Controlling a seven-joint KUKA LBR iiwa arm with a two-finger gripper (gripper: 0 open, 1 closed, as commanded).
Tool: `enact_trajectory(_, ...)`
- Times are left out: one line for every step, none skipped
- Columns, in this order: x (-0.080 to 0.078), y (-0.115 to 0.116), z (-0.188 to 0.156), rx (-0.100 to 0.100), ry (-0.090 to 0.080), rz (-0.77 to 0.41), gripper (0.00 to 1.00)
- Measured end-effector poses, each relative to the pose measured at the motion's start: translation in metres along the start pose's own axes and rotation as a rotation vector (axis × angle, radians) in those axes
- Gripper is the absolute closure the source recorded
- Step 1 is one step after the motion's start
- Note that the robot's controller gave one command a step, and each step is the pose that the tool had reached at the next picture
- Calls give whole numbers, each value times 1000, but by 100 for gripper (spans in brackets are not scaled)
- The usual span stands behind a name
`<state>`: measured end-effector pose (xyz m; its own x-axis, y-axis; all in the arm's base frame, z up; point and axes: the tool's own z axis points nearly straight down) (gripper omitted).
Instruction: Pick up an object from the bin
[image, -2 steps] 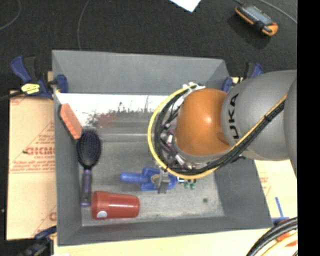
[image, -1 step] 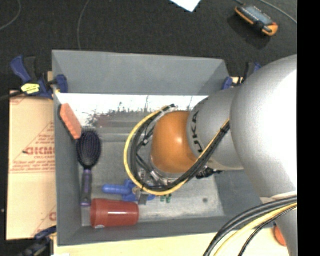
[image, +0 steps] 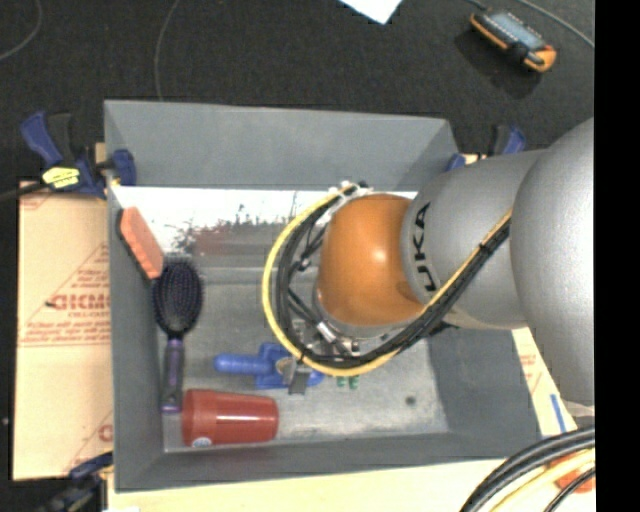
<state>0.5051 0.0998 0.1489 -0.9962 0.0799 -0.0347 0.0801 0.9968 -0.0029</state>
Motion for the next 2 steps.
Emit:
enact_trajectory(-3, 42, 57, -3, -6, 9, 100)
enact_trajectory(-25, 52, 60, -1, -5, 17, 100)
